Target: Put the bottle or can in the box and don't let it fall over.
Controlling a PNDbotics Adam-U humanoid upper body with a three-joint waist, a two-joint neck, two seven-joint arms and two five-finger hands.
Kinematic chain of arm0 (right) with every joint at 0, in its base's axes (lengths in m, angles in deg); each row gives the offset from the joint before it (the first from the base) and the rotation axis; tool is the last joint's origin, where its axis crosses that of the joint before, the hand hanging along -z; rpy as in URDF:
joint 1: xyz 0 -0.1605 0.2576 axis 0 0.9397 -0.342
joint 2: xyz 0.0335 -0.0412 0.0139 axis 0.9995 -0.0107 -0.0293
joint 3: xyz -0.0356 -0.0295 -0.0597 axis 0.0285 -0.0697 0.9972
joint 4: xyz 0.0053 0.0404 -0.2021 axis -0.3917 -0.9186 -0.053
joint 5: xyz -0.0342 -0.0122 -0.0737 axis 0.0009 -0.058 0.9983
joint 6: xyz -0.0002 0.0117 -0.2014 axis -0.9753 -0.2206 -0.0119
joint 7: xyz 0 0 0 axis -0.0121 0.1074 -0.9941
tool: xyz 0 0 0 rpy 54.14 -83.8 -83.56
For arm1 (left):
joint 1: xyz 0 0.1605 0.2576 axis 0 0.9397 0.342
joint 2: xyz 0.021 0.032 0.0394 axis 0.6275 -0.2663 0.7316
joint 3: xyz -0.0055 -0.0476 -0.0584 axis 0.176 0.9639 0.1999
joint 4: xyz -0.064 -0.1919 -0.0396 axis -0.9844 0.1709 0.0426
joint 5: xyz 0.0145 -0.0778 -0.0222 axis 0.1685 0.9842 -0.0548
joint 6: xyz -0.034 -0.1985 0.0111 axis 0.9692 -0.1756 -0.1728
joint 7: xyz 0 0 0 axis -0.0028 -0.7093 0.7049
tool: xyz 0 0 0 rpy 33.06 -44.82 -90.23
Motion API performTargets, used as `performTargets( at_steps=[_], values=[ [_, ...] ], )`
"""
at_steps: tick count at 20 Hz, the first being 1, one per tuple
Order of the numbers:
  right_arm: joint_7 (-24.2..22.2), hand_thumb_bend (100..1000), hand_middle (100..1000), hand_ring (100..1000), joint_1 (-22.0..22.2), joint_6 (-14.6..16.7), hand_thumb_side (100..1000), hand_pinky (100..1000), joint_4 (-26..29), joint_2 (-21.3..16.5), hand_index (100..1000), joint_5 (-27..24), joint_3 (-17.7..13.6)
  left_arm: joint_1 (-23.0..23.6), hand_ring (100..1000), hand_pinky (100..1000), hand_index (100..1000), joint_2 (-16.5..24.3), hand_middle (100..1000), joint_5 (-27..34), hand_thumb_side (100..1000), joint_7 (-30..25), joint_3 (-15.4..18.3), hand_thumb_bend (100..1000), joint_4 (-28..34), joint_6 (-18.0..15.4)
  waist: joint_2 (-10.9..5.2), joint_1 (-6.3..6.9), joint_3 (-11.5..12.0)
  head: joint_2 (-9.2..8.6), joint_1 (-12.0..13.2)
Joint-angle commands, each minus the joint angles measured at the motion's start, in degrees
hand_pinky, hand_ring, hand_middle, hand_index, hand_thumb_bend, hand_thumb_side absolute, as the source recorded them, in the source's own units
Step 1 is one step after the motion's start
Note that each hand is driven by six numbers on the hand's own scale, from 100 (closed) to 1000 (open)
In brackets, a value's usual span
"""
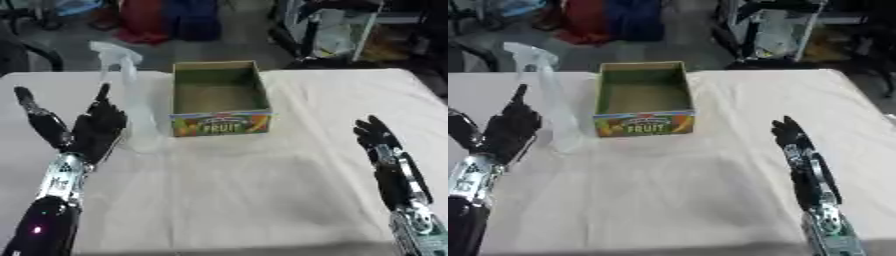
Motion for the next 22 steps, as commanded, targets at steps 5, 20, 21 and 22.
performTargets(
  at_steps=[5, 20, 21, 22],
  values=[
    [-0.55, 100, 899, 948, -0.97, 0.09, 816, 1000, 1.14, -0.34, 993, -0.13, 0.34, -3.66, 100, 100, 1000, -0.10, 139, 0.33, 1000, 0.89, -0.20, 866, -0.70, 0.14, -0.23, -0.06, -0.69, -0.12, 0.33],
    [-1.83, 100, 899, 948, -1.77, -0.04, 814, 1000, 1.09, 0.26, 993, -0.57, 1.54, -12.01, 100, 106, 1000, 1.85, 144, 1.23, 1000, 2.27, 0.10, 861, -4.76, -0.57, -0.13, -0.34, -3.13, -0.12, 1.30],
    [-1.95, 100, 899, 948, -1.86, -0.05, 814, 1000, 1.06, 0.29, 993, -0.60, 1.65, -13.03, 100, 111, 1000, 2.17, 144, 1.48, 1000, 2.30, -0.02, 861, -4.81, -0.60, -0.11, -0.38, -3.40, -0.12, 1.48],
    [-2.06, 100, 899, 948, -1.94, -0.06, 813, 1000, 1.04, 0.33, 993, -0.64, 1.75, -14.16, 100, 118, 1000, 2.55, 147, 1.70, 1000, 2.31, -0.20, 855, -4.83, -0.59, -0.11, -0.41, -3.71, -0.12, 1.70]
  ],
)
